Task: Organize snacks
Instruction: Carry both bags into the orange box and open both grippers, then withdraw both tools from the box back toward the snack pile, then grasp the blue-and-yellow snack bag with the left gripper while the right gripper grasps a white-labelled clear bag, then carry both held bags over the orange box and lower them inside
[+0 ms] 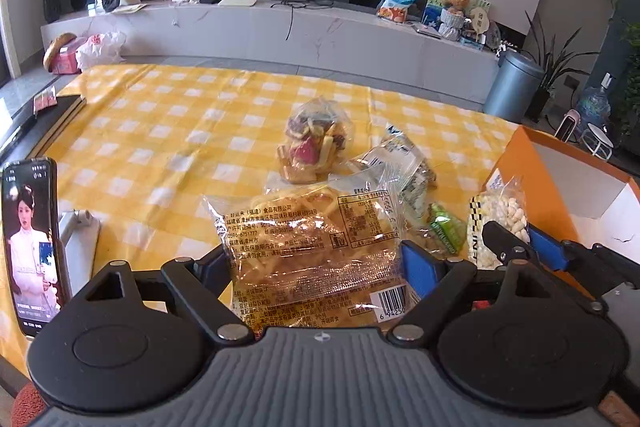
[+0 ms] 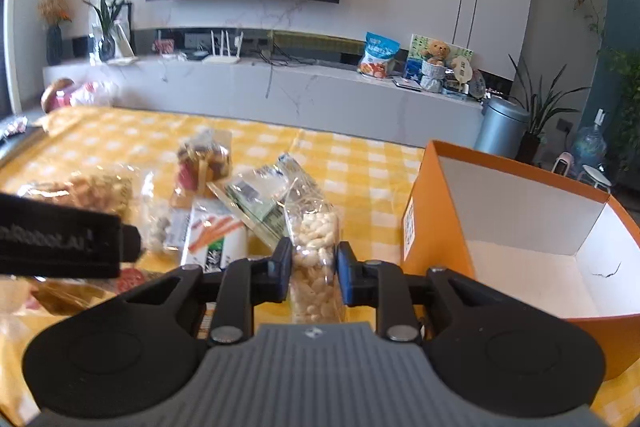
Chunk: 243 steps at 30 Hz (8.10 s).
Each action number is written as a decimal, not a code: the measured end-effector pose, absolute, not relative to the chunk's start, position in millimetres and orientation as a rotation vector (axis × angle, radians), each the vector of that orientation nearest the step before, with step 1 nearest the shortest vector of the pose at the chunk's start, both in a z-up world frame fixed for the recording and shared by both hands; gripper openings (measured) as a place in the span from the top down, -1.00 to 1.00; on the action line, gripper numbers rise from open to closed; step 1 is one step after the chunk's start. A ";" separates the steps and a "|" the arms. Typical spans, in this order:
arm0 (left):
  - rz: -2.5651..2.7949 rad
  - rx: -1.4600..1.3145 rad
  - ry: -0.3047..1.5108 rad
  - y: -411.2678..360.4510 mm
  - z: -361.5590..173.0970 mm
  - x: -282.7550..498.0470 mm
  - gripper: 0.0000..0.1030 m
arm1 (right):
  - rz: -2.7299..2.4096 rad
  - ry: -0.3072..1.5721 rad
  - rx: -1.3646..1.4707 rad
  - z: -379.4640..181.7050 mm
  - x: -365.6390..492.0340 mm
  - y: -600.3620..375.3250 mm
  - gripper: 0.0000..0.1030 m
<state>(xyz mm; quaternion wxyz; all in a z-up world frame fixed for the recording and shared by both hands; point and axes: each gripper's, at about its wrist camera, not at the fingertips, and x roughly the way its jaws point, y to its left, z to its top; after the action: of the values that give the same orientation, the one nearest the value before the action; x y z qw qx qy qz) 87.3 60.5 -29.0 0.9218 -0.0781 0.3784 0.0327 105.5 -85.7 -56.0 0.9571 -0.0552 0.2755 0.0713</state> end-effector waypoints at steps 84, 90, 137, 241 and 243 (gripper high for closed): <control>-0.569 0.174 0.726 -114.8 -6.2 164.0 -1.00 | 0.034 1.072 0.184 -66.0 196.5 -334.3 0.37; -0.557 0.035 0.776 -85.3 -5.1 161.6 -1.00 | -0.023 1.012 -0.011 -52.6 184.2 -320.7 -0.15; -0.174 -0.267 0.830 79.0 -86.5 83.1 -0.55 | 0.302 0.766 -0.042 -88.8 74.3 -114.7 0.50; -0.099 -0.169 0.644 50.6 2.3 135.6 0.04 | 0.277 0.528 0.182 24.5 171.4 -144.7 0.92; -0.111 -0.152 0.633 41.8 8.2 133.5 0.04 | 0.285 0.513 0.170 32.5 163.5 -155.5 0.93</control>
<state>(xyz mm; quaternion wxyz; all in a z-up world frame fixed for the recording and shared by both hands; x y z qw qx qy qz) 133.5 41.8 8.2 0.9459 -0.0746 0.3110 -0.0545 163.5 -155.5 32.5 0.9537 0.0836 0.2524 0.1403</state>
